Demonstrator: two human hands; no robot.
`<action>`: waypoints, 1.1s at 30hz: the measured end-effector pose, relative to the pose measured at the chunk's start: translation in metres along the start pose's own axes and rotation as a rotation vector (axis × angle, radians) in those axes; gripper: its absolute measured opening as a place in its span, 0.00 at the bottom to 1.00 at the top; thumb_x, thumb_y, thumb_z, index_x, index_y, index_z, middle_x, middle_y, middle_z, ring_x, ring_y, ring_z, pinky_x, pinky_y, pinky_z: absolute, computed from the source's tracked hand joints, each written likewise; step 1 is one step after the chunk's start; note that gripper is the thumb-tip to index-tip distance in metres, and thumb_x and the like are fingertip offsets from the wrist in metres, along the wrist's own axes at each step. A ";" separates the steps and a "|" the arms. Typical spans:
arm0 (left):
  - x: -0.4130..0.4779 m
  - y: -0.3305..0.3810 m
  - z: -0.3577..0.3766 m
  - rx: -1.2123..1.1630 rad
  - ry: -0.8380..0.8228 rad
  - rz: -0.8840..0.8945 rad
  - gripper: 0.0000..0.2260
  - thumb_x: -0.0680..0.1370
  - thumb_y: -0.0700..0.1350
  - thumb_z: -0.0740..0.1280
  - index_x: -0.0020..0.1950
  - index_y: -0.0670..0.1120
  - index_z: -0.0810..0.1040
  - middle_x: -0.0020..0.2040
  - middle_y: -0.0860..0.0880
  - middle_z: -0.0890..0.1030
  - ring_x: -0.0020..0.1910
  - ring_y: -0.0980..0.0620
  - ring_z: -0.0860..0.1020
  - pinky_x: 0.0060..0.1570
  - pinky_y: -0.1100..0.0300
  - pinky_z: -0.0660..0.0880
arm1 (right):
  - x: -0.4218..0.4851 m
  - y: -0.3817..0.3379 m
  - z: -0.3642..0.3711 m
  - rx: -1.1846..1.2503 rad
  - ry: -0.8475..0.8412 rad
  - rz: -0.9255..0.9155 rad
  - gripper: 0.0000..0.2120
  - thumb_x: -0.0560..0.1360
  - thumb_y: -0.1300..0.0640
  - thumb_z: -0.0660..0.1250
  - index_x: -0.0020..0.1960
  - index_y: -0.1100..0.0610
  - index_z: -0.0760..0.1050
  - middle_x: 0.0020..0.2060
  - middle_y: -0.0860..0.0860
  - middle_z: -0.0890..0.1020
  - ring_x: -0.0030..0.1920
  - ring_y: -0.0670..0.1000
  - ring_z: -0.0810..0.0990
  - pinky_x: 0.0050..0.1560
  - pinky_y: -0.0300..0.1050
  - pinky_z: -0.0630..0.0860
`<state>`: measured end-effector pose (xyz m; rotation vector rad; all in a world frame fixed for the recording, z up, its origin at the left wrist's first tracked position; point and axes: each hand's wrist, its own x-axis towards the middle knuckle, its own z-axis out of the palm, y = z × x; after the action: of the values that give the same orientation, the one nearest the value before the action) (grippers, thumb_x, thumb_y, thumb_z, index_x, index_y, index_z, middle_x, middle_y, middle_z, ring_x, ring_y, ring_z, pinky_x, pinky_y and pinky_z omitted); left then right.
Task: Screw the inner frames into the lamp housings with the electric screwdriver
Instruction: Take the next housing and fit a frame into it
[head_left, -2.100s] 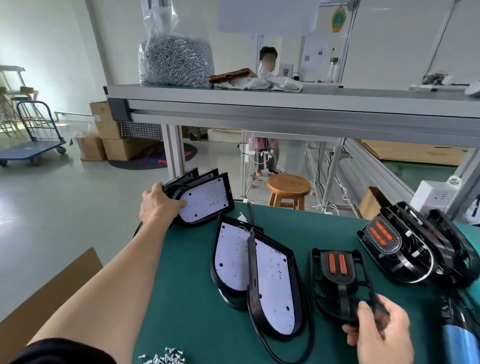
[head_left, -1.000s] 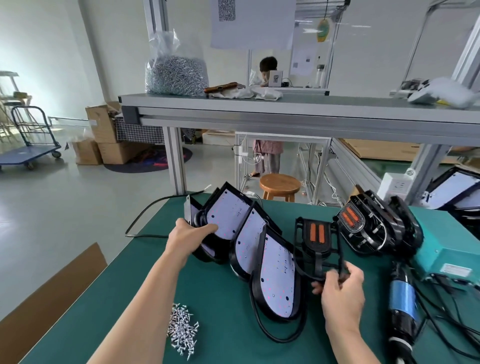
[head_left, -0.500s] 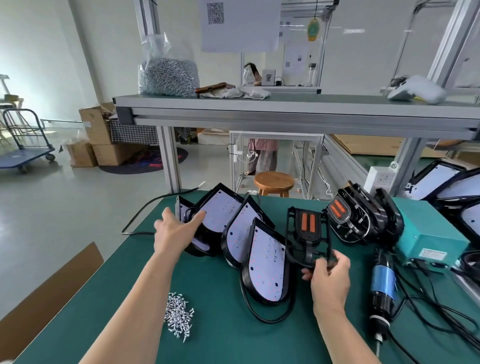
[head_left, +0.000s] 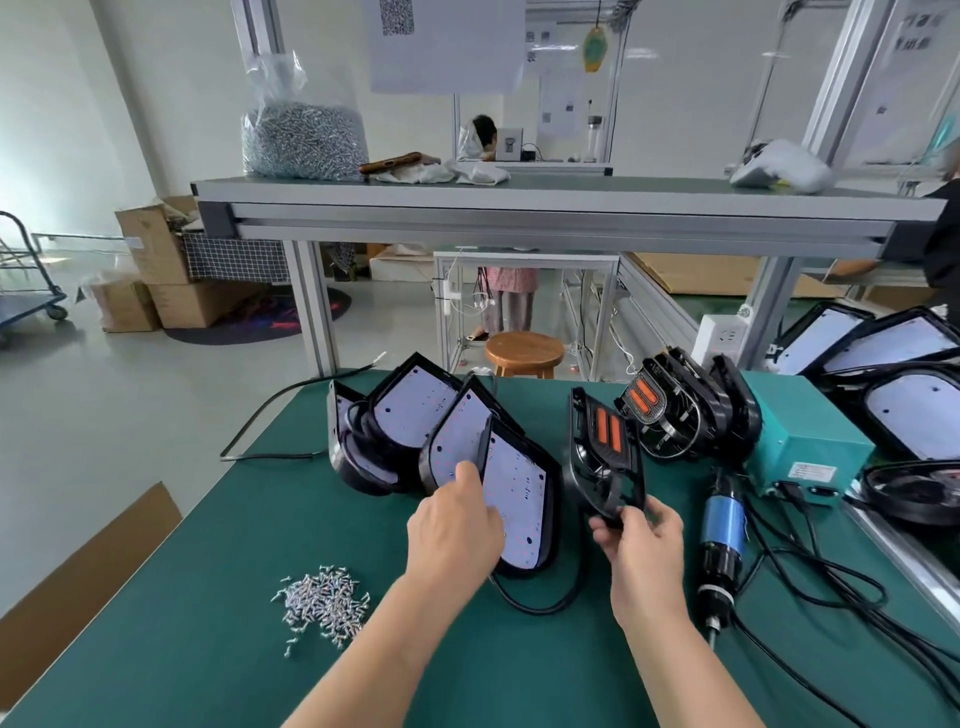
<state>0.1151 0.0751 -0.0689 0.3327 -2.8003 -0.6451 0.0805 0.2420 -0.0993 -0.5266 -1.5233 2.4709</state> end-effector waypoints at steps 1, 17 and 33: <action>-0.003 0.002 0.002 -0.054 0.004 0.001 0.06 0.79 0.42 0.59 0.48 0.45 0.61 0.35 0.50 0.69 0.39 0.41 0.71 0.38 0.52 0.67 | -0.004 -0.003 -0.003 0.018 -0.016 0.018 0.12 0.82 0.69 0.56 0.62 0.58 0.66 0.44 0.56 0.78 0.32 0.50 0.78 0.33 0.37 0.76; -0.076 0.026 0.038 -0.575 -0.156 -0.103 0.17 0.77 0.39 0.60 0.65 0.49 0.69 0.36 0.51 0.78 0.32 0.50 0.76 0.39 0.53 0.78 | -0.052 -0.018 -0.041 -0.102 -0.057 -0.109 0.10 0.82 0.70 0.58 0.58 0.59 0.71 0.40 0.59 0.80 0.25 0.47 0.78 0.27 0.37 0.75; -0.077 0.015 0.035 -0.899 -0.145 -0.306 0.15 0.84 0.49 0.56 0.68 0.57 0.75 0.38 0.51 0.84 0.32 0.51 0.81 0.32 0.51 0.81 | -0.090 -0.020 -0.075 -1.227 -0.172 -0.458 0.10 0.77 0.42 0.68 0.49 0.45 0.70 0.45 0.44 0.75 0.43 0.52 0.79 0.43 0.48 0.70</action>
<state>0.1752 0.1239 -0.1073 0.5254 -2.2644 -1.9307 0.1925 0.2818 -0.0937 -0.0556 -2.7217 1.0556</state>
